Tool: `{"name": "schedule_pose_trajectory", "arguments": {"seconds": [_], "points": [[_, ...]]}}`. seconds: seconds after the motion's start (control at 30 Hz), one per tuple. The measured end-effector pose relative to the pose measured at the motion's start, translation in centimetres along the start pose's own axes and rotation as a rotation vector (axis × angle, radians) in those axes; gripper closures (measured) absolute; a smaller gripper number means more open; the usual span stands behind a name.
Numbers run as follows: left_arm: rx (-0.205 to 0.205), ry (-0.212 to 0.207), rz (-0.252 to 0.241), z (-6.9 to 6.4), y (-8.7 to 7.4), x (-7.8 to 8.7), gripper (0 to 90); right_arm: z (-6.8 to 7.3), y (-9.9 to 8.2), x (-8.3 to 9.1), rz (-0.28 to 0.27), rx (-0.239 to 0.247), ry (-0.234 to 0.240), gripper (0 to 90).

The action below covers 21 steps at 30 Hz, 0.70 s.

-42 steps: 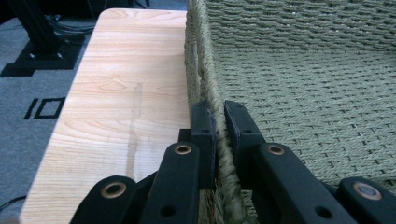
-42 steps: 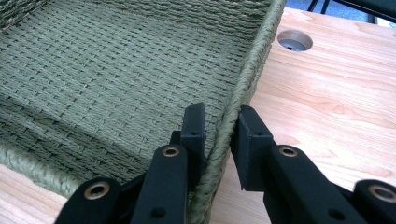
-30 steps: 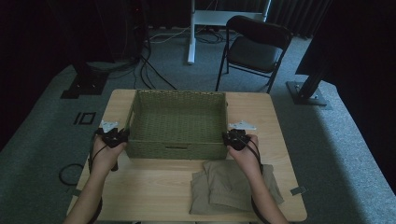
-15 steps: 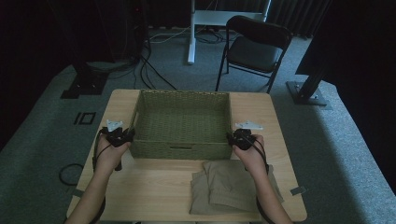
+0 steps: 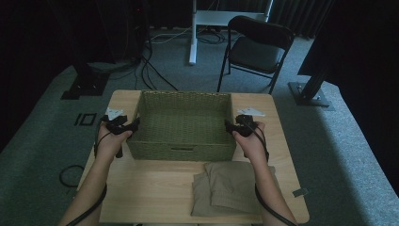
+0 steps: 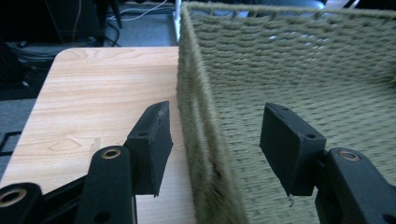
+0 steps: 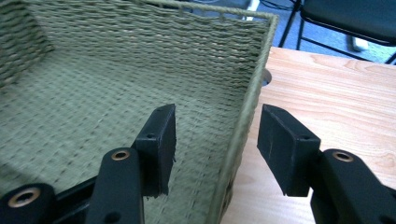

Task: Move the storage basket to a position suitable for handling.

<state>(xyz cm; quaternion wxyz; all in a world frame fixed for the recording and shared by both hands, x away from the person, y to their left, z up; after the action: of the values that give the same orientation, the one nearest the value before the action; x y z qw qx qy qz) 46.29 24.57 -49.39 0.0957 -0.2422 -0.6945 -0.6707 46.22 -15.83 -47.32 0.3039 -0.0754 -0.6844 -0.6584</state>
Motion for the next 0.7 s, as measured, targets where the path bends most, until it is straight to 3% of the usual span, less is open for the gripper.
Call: {"name": "schedule_pose_trajectory", "arguments": {"seconds": [0.17,0.27,0.4,0.43,0.6,0.7], "points": [[-0.004,0.004,0.003,0.0,-0.4,-0.7,44.8,-0.3,-0.3,-1.9,0.031,0.000,-0.035,47.9],[-0.006,0.008,0.008,0.1,-1.3,-1.6,50.0,-0.3,-1.5,-3.3,0.051,-0.002,-0.062,54.1],[-0.004,0.019,0.023,-0.3,-1.9,-2.2,67.8,-0.2,-2.7,-3.9,0.078,-0.019,-0.080,59.1],[-0.010,0.035,0.037,-0.2,-2.1,-2.3,69.9,-0.2,-2.9,-4.0,0.083,-0.021,-0.084,61.3],[0.002,0.023,0.055,-0.5,-2.2,-2.3,75.8,-0.5,-3.3,-4.1,0.066,-0.025,-0.125,78.0],[-0.004,0.014,0.061,-0.7,-2.2,-2.3,79.6,-0.6,-3.3,-4.1,0.068,-0.023,-0.141,79.1]]}}
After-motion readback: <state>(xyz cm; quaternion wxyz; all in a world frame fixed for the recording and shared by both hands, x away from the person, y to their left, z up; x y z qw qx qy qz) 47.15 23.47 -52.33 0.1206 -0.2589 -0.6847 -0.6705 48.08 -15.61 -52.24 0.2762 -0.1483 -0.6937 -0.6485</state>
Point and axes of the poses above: each handheld gripper's, and its own axes: x roughly backward along the jaws, y roughly out of its top, z roughly to its left, the point moved 6 cm from there along -x, roughly forward along the jaws, and after that the axes turned 3 degrees about -z, right-handed, at the moved point
